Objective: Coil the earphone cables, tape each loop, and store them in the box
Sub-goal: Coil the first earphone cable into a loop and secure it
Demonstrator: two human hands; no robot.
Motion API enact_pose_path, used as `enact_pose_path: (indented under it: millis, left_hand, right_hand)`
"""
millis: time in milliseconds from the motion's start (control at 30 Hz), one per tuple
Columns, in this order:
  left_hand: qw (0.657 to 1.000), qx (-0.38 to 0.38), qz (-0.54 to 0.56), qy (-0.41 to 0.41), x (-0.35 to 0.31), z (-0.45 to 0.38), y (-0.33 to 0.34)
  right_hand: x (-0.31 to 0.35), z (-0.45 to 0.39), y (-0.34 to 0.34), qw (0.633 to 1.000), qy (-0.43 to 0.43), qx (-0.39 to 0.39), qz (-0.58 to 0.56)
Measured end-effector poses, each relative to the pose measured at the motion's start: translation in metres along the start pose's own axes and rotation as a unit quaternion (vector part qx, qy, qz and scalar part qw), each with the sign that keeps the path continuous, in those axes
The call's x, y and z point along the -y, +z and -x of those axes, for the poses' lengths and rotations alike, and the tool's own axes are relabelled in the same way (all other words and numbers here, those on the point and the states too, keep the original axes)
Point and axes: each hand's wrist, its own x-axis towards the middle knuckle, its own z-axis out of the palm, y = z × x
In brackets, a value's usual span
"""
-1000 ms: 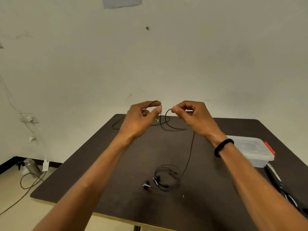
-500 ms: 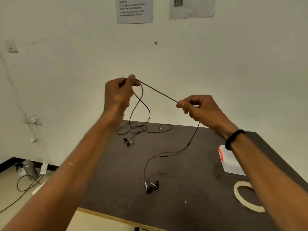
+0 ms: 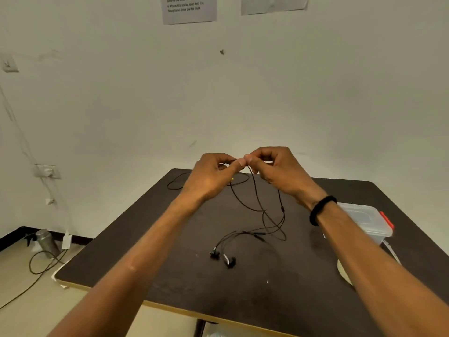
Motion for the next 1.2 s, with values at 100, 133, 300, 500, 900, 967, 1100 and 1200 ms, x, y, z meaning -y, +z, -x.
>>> enact_pose_path:
  millis: [100,133,300,500,900,967,1100,1200]
  left_hand:
    - [1.0,0.008,-0.016,-0.001,0.0,0.0,-0.005]
    - [1.0,0.004,-0.017,-0.003,0.0,0.001,-0.008]
    - [0.994,-0.105,-0.026,-0.037,0.006,-0.001,-0.048]
    - [0.972,-0.217,-0.076,-0.043,0.016,0.0,-0.07]
    - [0.991,-0.105,-0.08,0.003,0.0,0.014,-0.022]
    - [0.998,0.0,-0.059,0.028,-0.005,0.016,0.001]
    - [0.997,0.056,-0.035,0.047,-0.001,0.014,0.01]
    - [0.997,0.05,-0.038,0.051,0.006,0.012,-0.007]
  right_hand:
    - [-0.002,0.003,0.0,1.0,0.009,0.006,0.011]
    - [-0.002,0.004,0.0,1.0,0.013,0.009,0.012]
    - [-0.01,0.013,-0.011,0.999,0.039,0.019,0.001]
    - [-0.014,0.02,-0.025,0.998,0.054,0.033,-0.008]
    - [-0.004,0.017,-0.021,0.999,0.043,0.021,0.002]
    - [0.0,0.015,-0.015,0.999,0.032,0.029,0.013]
    - [0.003,0.014,-0.015,0.999,0.029,0.034,0.018]
    - [-0.003,0.018,-0.022,0.998,0.041,0.042,0.013]
